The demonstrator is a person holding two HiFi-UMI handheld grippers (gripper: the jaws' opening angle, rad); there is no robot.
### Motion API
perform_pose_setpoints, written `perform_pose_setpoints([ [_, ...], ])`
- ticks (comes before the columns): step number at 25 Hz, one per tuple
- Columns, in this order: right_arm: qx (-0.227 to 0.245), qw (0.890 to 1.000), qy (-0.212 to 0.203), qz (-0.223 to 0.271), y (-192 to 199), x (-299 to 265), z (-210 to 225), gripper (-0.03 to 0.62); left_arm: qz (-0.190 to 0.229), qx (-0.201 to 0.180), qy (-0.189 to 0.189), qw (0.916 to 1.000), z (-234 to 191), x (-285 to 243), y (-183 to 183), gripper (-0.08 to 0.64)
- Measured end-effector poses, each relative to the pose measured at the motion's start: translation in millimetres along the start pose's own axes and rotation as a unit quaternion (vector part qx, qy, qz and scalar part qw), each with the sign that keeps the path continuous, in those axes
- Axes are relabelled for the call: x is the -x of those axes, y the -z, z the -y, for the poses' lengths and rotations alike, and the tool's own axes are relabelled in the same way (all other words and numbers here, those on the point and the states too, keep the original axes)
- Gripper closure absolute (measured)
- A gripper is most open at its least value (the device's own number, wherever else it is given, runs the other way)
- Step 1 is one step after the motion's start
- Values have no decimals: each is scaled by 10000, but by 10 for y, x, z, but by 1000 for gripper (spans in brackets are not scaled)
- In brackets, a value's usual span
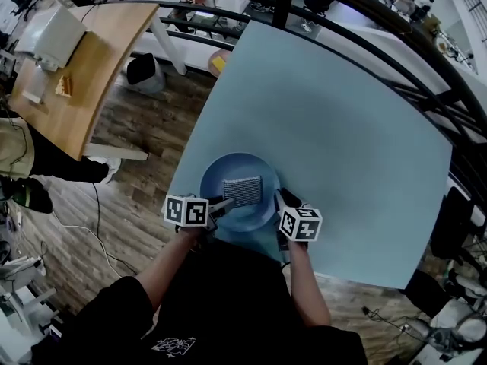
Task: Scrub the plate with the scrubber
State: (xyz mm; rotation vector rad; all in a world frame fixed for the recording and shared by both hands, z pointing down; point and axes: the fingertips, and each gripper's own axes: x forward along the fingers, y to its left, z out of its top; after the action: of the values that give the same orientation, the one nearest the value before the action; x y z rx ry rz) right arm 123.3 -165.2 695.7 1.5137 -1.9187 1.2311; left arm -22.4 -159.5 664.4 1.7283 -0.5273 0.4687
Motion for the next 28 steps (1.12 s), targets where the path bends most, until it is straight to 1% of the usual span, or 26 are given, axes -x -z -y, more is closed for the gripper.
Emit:
perform_pose_setpoints([
  [3, -14, 10000, -42, -29, 8, -5, -11, 545, -154, 92, 8, 9998, 8, -92, 28, 474],
  [8, -38, 10000, -47, -74, -11, -35, -42, 561, -317, 162, 57, 9993, 18, -161, 3, 474],
  [10, -65, 9999, -32, -84, -11, -40, -36, 563, -365, 262, 87, 9990, 12, -197, 8, 474],
  [13, -109, 9999, 12, -62, 3, -47, -32, 566, -385, 508, 122, 9979, -23, -238, 24, 474],
  [16, -180, 9998, 93, -1, 4, -51, -34, 569, -376, 701, 124, 9968, -61, -250, 24, 474],
  [19, -189, 9997, 154, 20, -13, -46, -1, 574, -331, 792, 58, 9963, -78, -266, -10, 474],
  [28, -137, 9996, 245, 7, -17, -29, -11, 575, 82, 951, -182, 9953, -211, -114, -226, 474],
])
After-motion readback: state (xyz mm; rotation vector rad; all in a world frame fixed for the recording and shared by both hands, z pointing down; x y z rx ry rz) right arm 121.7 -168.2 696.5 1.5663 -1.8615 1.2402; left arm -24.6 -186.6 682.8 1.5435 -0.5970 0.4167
